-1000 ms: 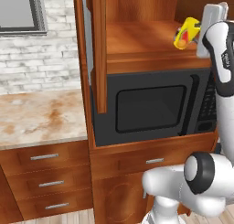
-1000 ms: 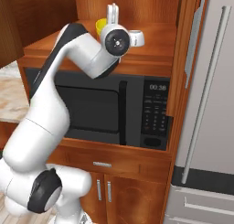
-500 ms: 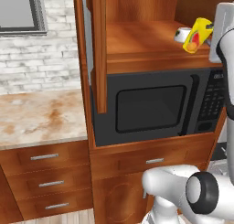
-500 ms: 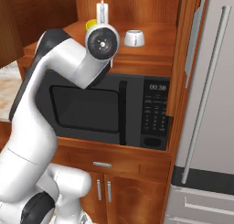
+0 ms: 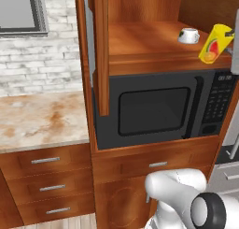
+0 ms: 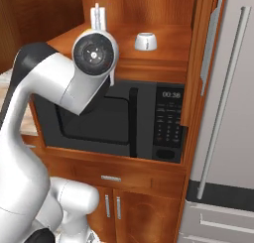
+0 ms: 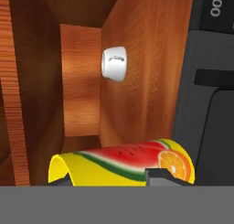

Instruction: There is a tray on the dining counter. Grab the cup, mug, and pitcher and place them on the tray. The pitcher may be placed next to the tray if it cannot fit the tray.

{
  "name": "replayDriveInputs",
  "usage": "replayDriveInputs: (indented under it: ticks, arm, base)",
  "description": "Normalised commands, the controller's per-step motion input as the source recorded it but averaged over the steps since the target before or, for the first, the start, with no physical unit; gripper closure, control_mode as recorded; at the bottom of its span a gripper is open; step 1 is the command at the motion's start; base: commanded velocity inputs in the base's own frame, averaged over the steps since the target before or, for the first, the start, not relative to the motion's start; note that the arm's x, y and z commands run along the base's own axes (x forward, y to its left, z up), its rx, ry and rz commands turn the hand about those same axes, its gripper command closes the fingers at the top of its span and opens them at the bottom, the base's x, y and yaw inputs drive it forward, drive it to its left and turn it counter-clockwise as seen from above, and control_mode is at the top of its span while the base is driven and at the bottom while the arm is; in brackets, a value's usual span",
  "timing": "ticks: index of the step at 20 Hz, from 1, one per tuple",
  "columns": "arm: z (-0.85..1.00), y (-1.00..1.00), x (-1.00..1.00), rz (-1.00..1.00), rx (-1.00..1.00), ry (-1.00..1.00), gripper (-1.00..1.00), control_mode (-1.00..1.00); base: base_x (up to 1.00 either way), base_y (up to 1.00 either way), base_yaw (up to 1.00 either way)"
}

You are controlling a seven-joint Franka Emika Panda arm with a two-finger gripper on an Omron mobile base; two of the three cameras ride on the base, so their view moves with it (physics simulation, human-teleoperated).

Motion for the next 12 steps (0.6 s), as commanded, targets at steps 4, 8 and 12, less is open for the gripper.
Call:
replayDriveInputs:
  ticks: [4, 8, 12]
  arm:
    - [-0.23, 0.22, -0.57, 0.00, -0.11, 0.01, 1.00, -1.00]
    - [-0.31, 0.12, -0.42, 0.00, -0.09, 0.03, 1.00, -1.00]
    - [-0.28, 0.00, -0.09, 0.00, -0.01, 0.19, 1.00, -1.00]
  base:
    - [0.00, 0.00, 0.00]
    - [0.00, 0.00, 0.00]
    - [0.00, 0.00, 0.00]
